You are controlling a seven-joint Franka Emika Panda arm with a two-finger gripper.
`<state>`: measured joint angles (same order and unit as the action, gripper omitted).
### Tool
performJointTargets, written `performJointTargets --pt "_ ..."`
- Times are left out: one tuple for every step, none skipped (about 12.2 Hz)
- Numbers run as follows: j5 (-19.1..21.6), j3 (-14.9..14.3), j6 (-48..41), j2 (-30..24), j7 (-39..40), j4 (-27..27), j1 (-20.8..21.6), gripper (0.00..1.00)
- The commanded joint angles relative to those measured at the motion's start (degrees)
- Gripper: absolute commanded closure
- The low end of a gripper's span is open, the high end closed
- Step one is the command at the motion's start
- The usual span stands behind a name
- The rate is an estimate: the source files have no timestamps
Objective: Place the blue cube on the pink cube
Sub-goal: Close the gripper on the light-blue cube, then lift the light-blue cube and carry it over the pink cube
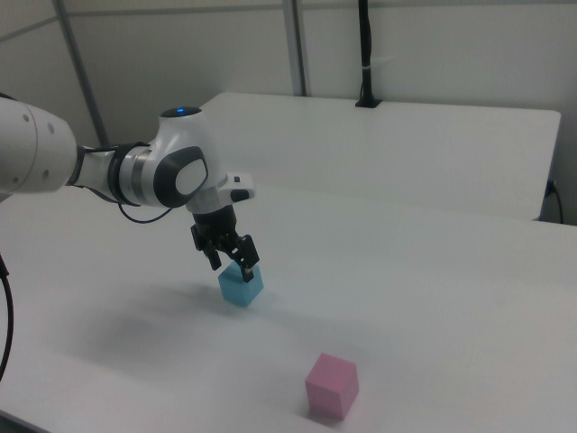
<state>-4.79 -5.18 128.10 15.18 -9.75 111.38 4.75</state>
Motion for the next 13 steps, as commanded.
performJointTargets --pt "-0.7 -0.4 1.1 0.8 -0.9 0.5 0.6 0.03" --pt "-2.1 -0.4 1.2 1.3 -0.9 0.5 0.8 0.07" --pt "-3.0 -0.4 1.2 2.0 -0.9 0.3 0.8 0.27" --pt "-3.0 -0.4 1.1 1.8 -1.3 0.2 0.8 0.49" --pt "-3.0 -0.4 0.3 1.1 -0.8 -0.2 0.8 0.55" --pt "-3.0 -0.4 -1.6 -1.3 -0.5 -0.2 0.3 0.6" --pt "-2.9 -0.4 -5.2 -4.4 0.9 -0.5 -0.3 0.6" --pt "-2.5 -0.4 -9.0 -7.2 3.1 -0.6 -1.8 0.6" --pt "-2.1 -0.4 -12.7 -10.1 5.5 -0.6 -3.6 0.6" --pt "-1.6 -0.5 -15.1 -11.7 6.8 -0.6 -5.1 0.59" --pt "-1.0 -0.5 -17.4 -13.3 8.6 -0.6 -6.8 0.59" --pt "0.1 -0.6 -19.3 -14.7 11.5 -0.6 -8.5 0.59" --pt "1.2 -0.6 -20.8 -15.5 14.5 -0.6 -9.9 0.59"
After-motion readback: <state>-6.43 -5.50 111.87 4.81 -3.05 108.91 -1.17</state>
